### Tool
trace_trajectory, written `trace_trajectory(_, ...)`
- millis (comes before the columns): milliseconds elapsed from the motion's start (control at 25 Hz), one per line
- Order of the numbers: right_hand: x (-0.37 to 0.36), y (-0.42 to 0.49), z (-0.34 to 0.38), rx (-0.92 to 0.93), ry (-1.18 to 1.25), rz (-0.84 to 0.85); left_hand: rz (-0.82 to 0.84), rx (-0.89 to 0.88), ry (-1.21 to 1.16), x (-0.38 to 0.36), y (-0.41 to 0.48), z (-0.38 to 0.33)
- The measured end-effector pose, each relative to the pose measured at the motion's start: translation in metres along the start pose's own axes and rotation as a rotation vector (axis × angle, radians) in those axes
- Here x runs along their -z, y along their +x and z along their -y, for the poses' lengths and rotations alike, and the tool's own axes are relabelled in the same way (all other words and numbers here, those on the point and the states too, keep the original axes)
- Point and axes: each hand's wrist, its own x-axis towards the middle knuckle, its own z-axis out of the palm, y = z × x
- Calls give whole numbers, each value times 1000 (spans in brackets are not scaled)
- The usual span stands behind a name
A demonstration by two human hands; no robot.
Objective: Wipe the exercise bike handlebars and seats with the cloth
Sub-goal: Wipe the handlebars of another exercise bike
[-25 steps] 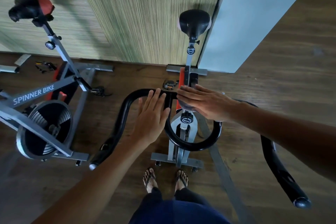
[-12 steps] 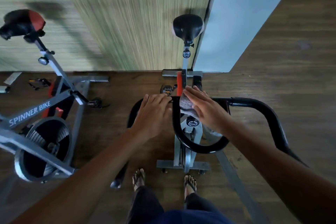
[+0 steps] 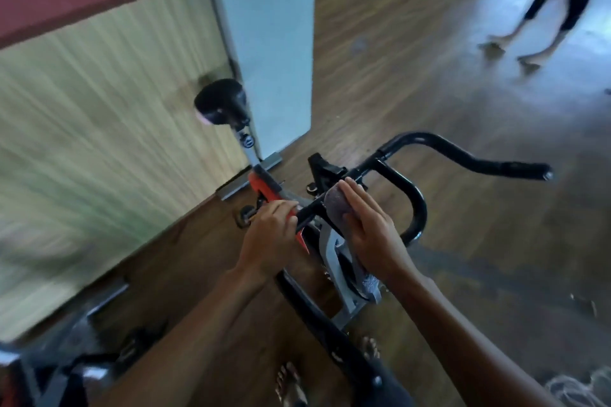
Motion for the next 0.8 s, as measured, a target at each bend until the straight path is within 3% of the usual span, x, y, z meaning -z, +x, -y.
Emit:
trace_trajectory(280,-35,-44,-1,-154,221,-308,100,-39,-63,-4,8,0)
trace_trajectory(520,-95,-50,-31,166,-204,-503,54,-136,-121,-6,-2,22)
trace_trajectory(800,-159,-8,-46,37,-588,-842,166,-258,-274,-8,34,40)
